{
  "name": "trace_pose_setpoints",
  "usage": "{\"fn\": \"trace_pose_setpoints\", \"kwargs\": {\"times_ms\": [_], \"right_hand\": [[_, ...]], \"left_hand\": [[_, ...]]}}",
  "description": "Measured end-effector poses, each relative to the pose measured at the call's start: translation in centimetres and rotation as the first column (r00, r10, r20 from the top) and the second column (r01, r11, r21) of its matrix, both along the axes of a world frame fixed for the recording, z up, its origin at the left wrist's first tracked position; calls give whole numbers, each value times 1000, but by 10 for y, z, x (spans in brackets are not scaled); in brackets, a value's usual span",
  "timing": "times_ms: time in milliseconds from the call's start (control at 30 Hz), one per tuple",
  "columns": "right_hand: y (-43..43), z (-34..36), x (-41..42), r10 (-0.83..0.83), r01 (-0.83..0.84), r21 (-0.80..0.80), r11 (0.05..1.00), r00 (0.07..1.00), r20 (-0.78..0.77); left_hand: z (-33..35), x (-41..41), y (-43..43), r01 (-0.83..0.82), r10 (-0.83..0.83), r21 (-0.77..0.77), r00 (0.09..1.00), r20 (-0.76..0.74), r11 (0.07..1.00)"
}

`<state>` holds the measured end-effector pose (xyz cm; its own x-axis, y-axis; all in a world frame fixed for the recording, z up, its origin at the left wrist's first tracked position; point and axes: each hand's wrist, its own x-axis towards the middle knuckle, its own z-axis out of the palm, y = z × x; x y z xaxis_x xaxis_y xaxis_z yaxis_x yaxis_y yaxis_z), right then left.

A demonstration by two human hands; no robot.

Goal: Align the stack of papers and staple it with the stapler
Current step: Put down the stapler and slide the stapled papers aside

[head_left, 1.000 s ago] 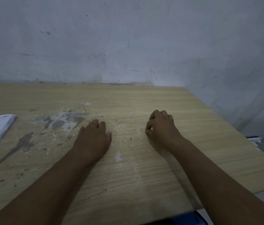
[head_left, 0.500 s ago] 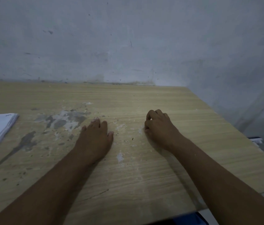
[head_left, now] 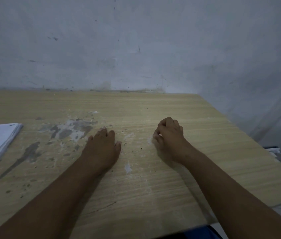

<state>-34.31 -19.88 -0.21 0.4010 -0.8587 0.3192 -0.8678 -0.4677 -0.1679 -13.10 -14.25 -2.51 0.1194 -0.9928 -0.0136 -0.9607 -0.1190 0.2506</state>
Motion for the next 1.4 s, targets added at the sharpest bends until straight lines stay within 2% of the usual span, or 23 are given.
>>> {"fn": "trace_pose_setpoints", "kwargs": {"times_ms": [200,433,600,700,900,1133,1267,1333,1400], "right_hand": [[30,19,-22,3,-40,123,992,957,289],[67,31,-72,-88,13,164,986,885,456],[105,39,-120,-136,65,149,987,830,541],[129,33,-152,-180,118,143,983,783,596],[185,3,-228,-339,280,196,940,682,648],[238,-61,-291,-553,418,376,827,486,677],[242,-115,-308,-657,433,504,747,365,660],[239,-148,-312,-700,431,559,708,325,636],[233,-181,-312,-742,419,616,667,300,600]], "left_hand": [[6,3,-4,30,-31,64,1000,4,997],[18,-52,15,132,-134,-203,991,2,970],[28,-118,37,254,-301,-364,950,-78,896],[33,-162,51,359,-441,-449,893,-88,818],[24,-257,75,538,-641,-471,764,-78,699],[-11,-336,78,713,-786,-416,618,-9,565],[-30,-360,71,758,-794,-362,603,73,543],[-38,-370,64,764,-779,-359,611,139,536],[-40,-377,57,761,-773,-353,619,141,544]]}}
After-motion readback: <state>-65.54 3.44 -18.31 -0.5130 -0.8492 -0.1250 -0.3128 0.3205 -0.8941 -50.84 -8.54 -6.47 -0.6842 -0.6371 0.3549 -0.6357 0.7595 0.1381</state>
